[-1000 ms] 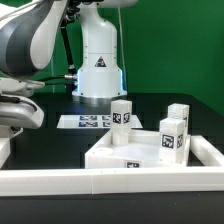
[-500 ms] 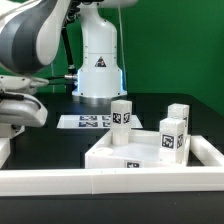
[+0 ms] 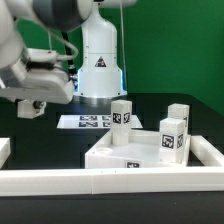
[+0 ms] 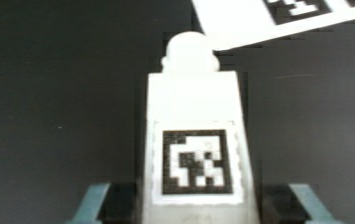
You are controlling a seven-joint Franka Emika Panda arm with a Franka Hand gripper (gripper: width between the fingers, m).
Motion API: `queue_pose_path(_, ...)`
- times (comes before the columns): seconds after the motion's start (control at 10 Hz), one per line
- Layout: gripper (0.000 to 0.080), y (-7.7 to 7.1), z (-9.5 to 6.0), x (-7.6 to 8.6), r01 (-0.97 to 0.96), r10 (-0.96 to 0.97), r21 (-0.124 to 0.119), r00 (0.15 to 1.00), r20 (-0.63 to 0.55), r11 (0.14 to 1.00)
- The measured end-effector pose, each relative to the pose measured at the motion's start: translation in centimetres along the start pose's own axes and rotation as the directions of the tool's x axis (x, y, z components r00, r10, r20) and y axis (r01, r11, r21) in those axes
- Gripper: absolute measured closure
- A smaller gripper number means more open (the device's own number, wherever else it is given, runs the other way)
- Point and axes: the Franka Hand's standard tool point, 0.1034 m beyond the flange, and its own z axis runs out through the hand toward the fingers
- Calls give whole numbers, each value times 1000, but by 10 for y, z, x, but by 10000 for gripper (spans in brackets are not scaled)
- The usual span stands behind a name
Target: Assemble square table
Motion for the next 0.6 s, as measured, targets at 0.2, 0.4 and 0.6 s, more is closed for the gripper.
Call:
queue_pose_path(0.2, 508, -26, -18, -3, -23, 23, -16, 999, -36, 1000)
queue_pose_path(0.4, 508, -20, -16, 4, -19, 17, -20, 996, -84, 1000)
queue_pose_path(0.6, 508, -21, -22, 18, 9, -16, -30, 966, -257, 1000)
